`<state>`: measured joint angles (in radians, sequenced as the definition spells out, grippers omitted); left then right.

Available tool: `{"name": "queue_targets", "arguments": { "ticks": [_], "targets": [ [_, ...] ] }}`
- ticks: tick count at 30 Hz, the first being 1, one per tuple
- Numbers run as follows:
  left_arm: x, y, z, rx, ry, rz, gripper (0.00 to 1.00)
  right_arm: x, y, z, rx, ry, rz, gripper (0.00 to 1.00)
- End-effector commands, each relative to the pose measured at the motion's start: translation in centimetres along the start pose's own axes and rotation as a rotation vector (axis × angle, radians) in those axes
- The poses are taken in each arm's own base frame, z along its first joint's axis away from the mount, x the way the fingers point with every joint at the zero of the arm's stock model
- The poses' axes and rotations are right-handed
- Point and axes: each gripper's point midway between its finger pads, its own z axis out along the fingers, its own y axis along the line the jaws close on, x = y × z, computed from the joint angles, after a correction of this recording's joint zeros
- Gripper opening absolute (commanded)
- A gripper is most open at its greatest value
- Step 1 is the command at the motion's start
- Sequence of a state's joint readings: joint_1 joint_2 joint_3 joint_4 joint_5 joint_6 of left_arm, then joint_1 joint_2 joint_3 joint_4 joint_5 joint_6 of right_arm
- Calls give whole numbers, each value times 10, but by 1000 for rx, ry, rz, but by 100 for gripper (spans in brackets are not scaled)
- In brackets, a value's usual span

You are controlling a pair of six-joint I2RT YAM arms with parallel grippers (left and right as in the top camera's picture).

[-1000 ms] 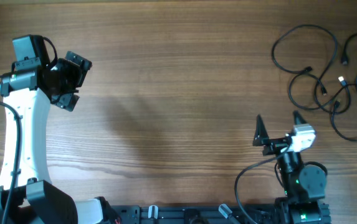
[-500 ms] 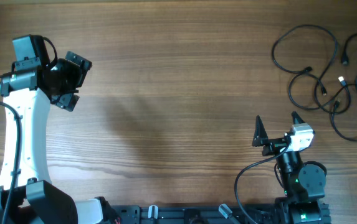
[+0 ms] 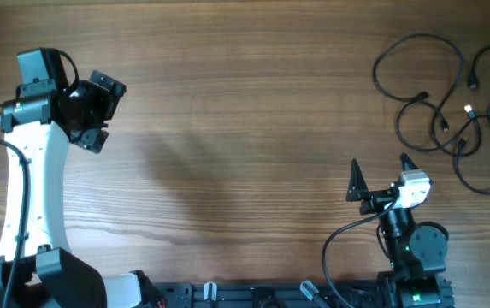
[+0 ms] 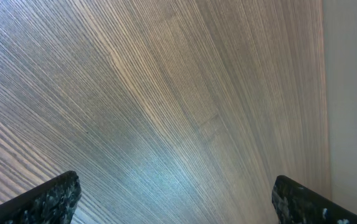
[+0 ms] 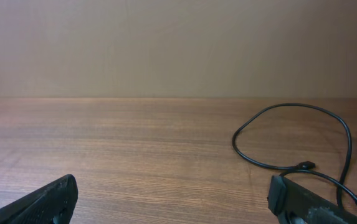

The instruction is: Untangle cables

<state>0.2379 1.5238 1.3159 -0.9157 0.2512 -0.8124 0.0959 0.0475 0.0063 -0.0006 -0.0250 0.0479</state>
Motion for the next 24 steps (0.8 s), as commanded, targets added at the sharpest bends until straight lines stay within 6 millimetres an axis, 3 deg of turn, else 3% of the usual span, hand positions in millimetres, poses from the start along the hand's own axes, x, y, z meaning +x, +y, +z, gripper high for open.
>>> {"name": "queue_targets", "arguments": {
  "ticks": [1,5,7,11,13,14,20,24],
  "targets": [
    [-5,-5,-8,16,-28,25,100,-1,2,0,-8,-3,7,100],
    [-9,2,-9,-18,-58,24,100,-1,2,0,-8,-3,7,100],
    [-11,12,-21,-65,-104,23,100,-1,2,0,-8,-3,7,100],
    [3,20,-74,-76,-311,118,100,-1,2,0,-8,-3,7,100],
    [10,11,-91,24,-392,244,100,-1,2,0,-8,-3,7,100],
    [15,3,-104,154,-490,354,100,-1,2,0,-8,-3,7,100],
    [64,11,-107,497,-718,713,100,-1,2,0,-8,-3,7,100],
    [92,13,-104,615,-856,906,100,-1,2,0,-8,-3,7,100]
  ]
}}
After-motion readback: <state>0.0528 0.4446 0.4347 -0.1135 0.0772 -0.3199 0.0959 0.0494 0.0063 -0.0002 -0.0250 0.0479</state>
